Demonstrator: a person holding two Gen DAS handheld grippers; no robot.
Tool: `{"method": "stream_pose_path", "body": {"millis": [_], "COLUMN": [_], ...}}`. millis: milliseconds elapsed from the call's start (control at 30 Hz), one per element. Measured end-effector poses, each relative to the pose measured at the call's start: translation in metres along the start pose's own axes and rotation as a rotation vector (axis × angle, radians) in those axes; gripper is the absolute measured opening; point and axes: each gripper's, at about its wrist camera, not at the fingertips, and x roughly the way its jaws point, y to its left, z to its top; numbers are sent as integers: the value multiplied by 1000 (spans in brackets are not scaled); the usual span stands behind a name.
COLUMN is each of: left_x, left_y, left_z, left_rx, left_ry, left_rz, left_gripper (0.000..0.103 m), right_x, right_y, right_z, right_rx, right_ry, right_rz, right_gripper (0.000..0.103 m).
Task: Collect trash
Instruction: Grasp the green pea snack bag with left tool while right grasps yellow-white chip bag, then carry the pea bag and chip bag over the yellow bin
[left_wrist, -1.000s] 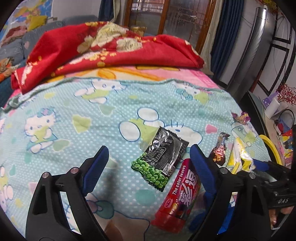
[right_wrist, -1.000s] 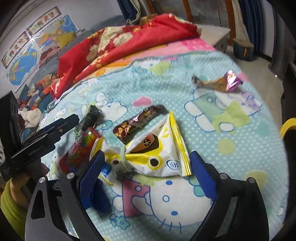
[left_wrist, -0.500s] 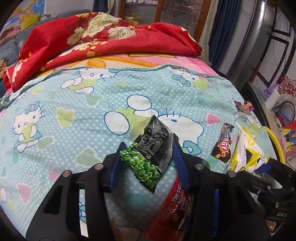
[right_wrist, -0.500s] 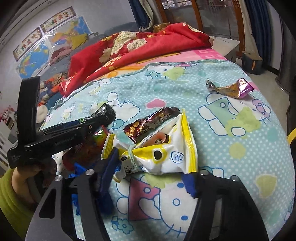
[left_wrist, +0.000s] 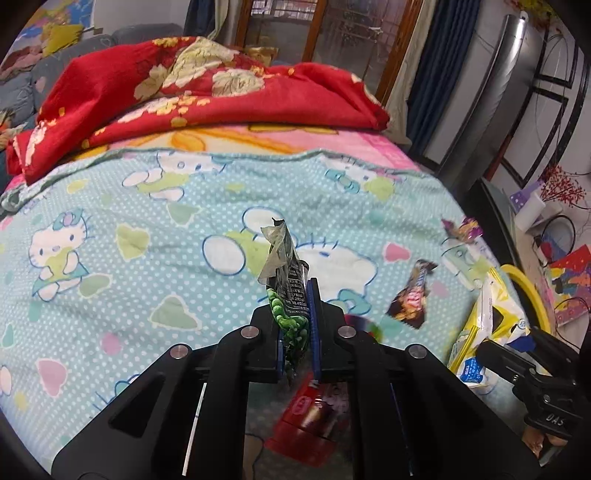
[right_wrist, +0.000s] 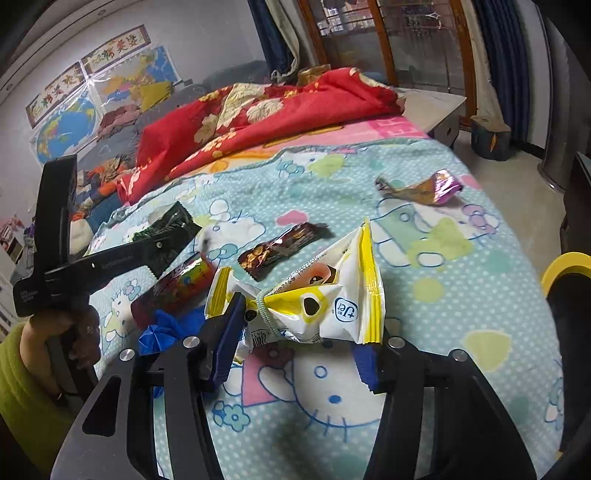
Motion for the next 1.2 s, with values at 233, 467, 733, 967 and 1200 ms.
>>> {"method": "stream_pose_path", "body": {"millis": [233,467,733,967,1200], "left_x": [-26,-42,-54,-58,-61], "left_y": [-23,-56,-87,-109,-129], "left_z": [10,12,8,4,0], "left_rx": [28,82,136,166,199], "left_ry": [-62,-93,-110,-111,-108], "left_rz": [-48,-100,-149,-188,-213], "left_gripper": [6,6,6,6,6], "right_x": [-22,-42,-63,-78,-93], "right_y": [-9,-21,-35,-47,-63], "right_z": [4,9,16,18,19], "right_rx": [19,44,67,85,100], "right_ry": [-52,-99,-147,-183,-211], "right_rz": [-17,-43,-85,-115,-148], "right_gripper": [51,51,51,51,51]}}
